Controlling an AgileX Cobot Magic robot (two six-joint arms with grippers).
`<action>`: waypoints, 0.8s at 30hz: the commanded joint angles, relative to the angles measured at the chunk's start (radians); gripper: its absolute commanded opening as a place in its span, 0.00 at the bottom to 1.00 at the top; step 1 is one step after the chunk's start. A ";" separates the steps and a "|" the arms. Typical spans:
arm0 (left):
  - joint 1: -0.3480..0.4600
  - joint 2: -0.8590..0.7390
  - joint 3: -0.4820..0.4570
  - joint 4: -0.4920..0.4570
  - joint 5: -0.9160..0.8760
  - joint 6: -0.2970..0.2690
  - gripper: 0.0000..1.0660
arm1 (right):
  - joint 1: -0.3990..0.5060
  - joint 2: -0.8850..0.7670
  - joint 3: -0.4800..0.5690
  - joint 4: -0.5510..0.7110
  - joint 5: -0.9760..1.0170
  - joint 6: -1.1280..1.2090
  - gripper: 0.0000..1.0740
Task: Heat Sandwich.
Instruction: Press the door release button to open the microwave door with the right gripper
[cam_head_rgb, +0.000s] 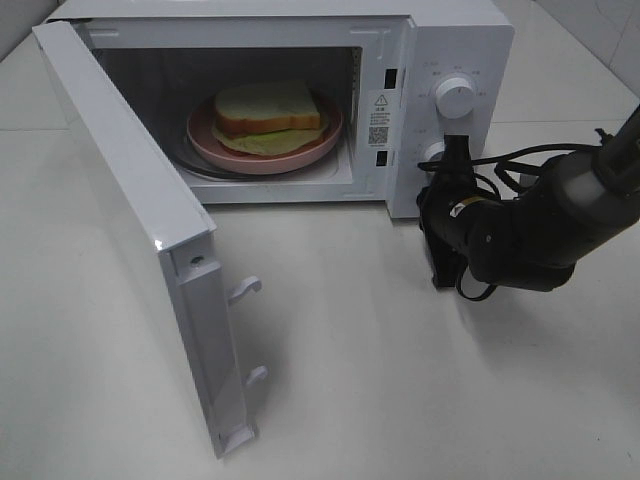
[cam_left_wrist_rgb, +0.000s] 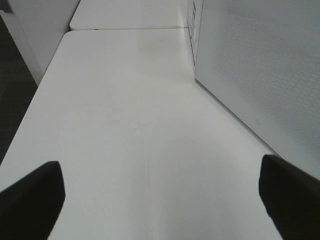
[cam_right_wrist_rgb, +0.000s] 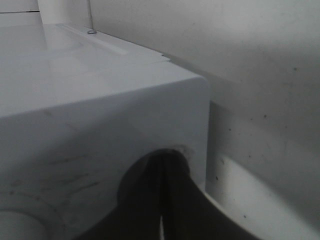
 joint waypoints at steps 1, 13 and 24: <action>0.000 -0.025 0.003 -0.006 -0.008 0.000 0.94 | -0.022 -0.019 -0.052 -0.068 -0.098 -0.010 0.01; 0.000 -0.025 0.003 -0.006 -0.008 0.000 0.94 | -0.021 -0.078 0.034 -0.134 0.015 0.017 0.01; 0.000 -0.025 0.003 -0.006 -0.008 0.000 0.94 | -0.021 -0.141 0.099 -0.171 0.096 0.015 0.01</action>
